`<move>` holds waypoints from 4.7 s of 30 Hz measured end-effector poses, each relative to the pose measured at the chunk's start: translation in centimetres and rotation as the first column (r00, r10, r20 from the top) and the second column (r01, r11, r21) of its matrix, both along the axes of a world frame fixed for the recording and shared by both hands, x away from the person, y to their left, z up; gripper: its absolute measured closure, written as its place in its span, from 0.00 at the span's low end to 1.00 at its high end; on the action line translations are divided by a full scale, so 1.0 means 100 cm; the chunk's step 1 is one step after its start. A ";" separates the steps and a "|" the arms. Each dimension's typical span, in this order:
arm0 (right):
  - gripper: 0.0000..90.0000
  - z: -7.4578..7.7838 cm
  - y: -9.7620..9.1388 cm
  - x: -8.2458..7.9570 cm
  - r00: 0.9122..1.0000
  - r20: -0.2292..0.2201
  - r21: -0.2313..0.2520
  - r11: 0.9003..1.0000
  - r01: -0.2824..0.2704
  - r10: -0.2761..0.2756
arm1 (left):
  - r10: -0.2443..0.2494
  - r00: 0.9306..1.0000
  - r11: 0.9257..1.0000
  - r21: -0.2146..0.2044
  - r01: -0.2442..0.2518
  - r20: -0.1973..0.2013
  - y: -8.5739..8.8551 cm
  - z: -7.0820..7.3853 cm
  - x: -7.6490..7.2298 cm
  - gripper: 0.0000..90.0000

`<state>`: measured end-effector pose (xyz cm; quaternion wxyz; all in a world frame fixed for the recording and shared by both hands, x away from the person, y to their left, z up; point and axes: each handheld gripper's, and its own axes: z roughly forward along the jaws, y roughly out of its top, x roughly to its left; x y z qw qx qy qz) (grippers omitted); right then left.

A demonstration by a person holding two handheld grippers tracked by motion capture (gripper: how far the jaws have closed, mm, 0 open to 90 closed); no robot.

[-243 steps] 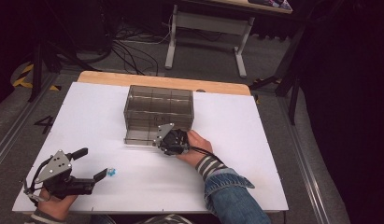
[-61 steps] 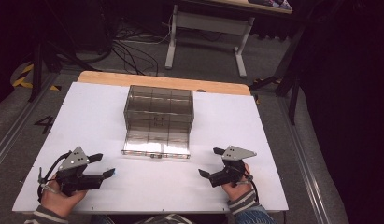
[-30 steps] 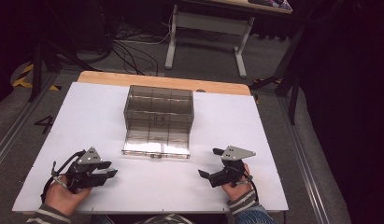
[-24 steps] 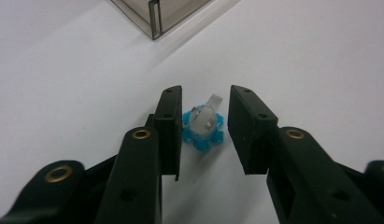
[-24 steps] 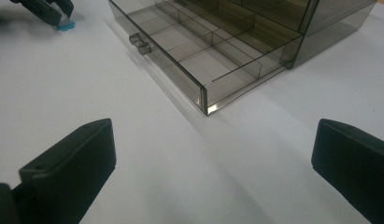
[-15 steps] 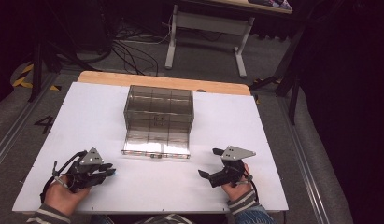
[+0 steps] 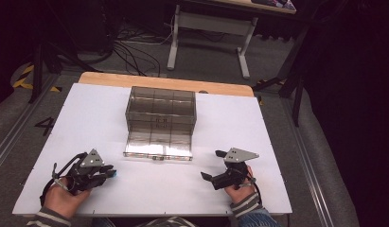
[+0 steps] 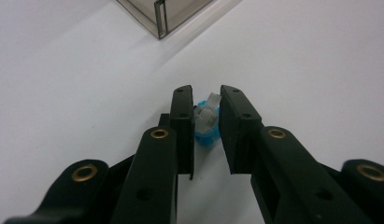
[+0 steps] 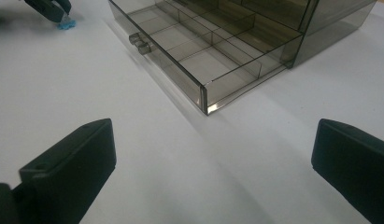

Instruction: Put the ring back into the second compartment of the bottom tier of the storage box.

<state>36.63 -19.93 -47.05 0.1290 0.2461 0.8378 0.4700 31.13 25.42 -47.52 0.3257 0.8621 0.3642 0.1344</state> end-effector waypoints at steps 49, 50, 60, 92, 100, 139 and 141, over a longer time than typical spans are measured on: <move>0.01 -0.001 0.002 0.000 1.000 0.005 -0.018 1.000 0.001 -0.001 | -0.060 0.997 0.993 -0.097 0.065 0.052 -0.027 0.046 0.023 0.84; 0.01 -0.001 0.002 0.000 1.000 0.004 -0.018 1.000 0.001 0.000 | -0.063 0.996 0.993 -0.098 0.068 0.055 -0.029 0.046 0.024 0.84; 0.01 -0.001 0.002 0.000 1.000 0.002 -0.015 1.000 -0.001 0.001 | -0.096 0.994 0.991 -0.093 0.100 0.047 -0.047 0.051 0.039 0.84; 0.01 -0.001 0.003 0.000 1.000 -0.001 -0.017 1.000 -0.010 0.010 | -0.131 0.991 0.987 -0.087 0.133 0.026 -0.093 0.044 0.078 0.84; 0.01 -0.001 0.003 -0.001 1.000 0.000 -0.017 1.000 -0.012 0.012 | -0.120 0.993 0.988 -0.092 0.121 0.017 -0.096 0.040 0.088 0.84; 0.01 -0.001 0.003 -0.001 1.000 -0.004 -0.013 1.000 -0.021 0.021 | -0.084 0.996 0.988 -0.134 0.081 -0.017 -0.109 0.015 0.113 0.84; 0.01 -0.001 0.003 -0.001 1.000 -0.004 -0.013 1.000 -0.022 0.022 | -0.085 0.996 0.988 -0.133 0.081 -0.024 -0.109 0.014 0.113 0.84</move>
